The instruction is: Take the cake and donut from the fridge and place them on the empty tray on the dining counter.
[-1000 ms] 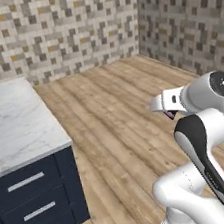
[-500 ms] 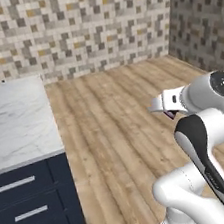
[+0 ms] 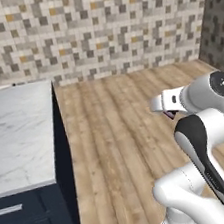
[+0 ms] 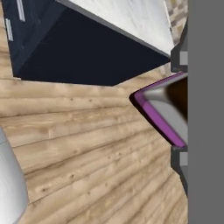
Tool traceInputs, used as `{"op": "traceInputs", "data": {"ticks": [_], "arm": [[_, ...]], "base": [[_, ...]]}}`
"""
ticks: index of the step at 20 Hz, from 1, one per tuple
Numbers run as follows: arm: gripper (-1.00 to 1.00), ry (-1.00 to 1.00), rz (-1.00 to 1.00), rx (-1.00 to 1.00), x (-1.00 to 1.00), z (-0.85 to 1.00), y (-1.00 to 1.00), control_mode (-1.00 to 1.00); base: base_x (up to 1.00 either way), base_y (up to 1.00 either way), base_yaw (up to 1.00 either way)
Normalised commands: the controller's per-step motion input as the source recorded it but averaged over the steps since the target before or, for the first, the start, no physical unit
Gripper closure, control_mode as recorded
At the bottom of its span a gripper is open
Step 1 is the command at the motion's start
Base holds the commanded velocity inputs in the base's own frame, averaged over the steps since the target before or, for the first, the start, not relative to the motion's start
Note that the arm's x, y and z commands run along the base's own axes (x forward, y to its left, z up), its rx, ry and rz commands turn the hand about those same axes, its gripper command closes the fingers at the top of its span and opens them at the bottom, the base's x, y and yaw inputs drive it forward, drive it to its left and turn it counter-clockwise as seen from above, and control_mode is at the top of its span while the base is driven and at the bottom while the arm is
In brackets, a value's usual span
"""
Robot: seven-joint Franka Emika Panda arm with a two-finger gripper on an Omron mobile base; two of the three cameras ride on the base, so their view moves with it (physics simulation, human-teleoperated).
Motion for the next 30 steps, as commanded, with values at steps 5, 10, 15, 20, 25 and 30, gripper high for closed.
{"op": "traceInputs", "data": {"ticks": [5,10,15,20,25,30], "arm": [[1.0,0.0,0.0,0.0,0.0,0.0,0.0,1.0],[1.0,0.0,0.0,0.0,0.0,0.0,0.0,1.0],[1.0,0.0,0.0,0.0,0.0,0.0,0.0,1.0],[1.0,0.0,0.0,0.0,0.0,0.0,0.0,1.0],[1.0,0.0,0.0,0.0,0.0,0.0,0.0,1.0],[1.0,0.0,0.0,0.0,0.0,0.0,0.0,1.0]], "base": [[0.85,-0.53,0.28],[0.83,-0.57,0.27],[0.79,-0.61,0.26],[0.83,-0.62,0.27],[0.74,-0.64,0.31],[0.69,-0.65,0.33]]}}
